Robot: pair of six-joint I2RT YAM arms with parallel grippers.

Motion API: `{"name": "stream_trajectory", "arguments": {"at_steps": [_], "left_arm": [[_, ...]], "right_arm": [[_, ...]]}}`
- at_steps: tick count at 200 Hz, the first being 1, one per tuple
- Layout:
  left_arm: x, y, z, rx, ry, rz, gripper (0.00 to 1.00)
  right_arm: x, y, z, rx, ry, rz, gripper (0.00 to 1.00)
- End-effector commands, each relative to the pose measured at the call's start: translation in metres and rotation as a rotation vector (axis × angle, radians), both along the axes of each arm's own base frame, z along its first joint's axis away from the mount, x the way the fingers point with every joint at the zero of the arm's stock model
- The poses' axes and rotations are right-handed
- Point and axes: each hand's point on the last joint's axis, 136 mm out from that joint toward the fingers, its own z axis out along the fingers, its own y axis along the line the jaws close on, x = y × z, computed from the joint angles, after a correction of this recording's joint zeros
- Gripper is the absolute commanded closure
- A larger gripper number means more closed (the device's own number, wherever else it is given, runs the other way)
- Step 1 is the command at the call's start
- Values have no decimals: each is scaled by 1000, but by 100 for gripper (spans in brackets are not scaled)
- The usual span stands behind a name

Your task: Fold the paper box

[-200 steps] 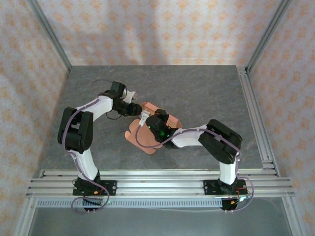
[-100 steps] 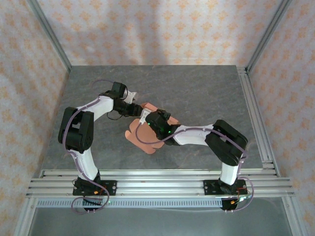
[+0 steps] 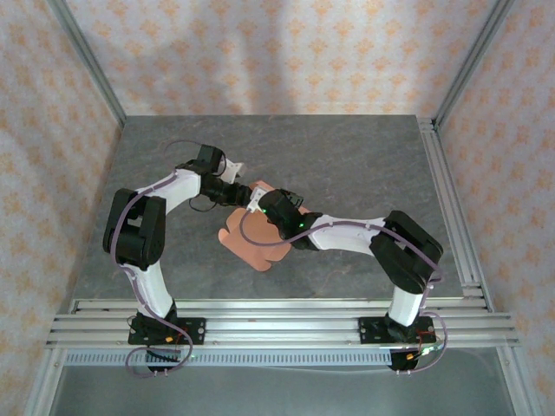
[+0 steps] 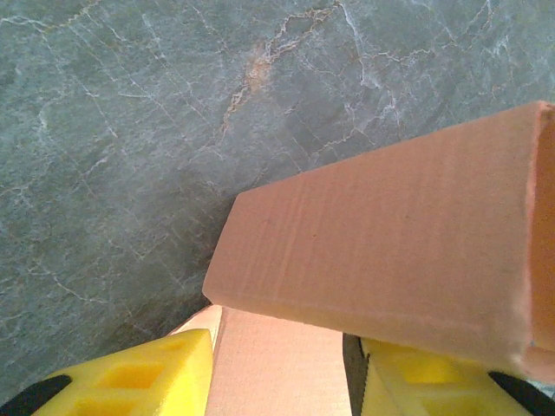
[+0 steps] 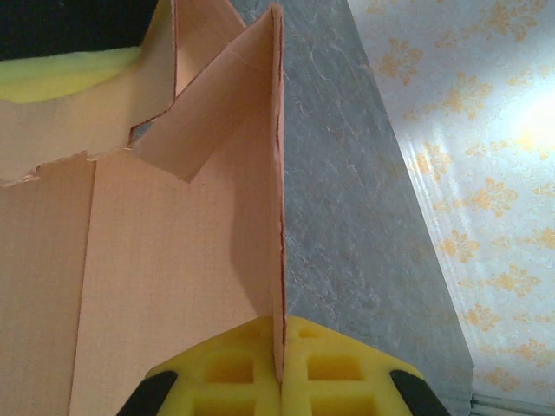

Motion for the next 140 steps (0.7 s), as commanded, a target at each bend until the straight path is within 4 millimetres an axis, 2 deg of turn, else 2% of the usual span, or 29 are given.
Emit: {"name": "stream_trajectory", "arguments": {"at_steps": [1,47,92,140], "left_arm": [[7,-11,12,-31,-62,-51,55],[5,-4,10,0,-63,-39,54],[7,9,11,-38,-51,6,54],[8,12,15,-58,-36,-27,51]], "right_arm": [[-8,14,8,69,53,51,100],[-1,7,4,52,61,0,100],[8,-5,2,-29,-31,-20,100],[10,-4,-1,-88,-49,-2,100]]}}
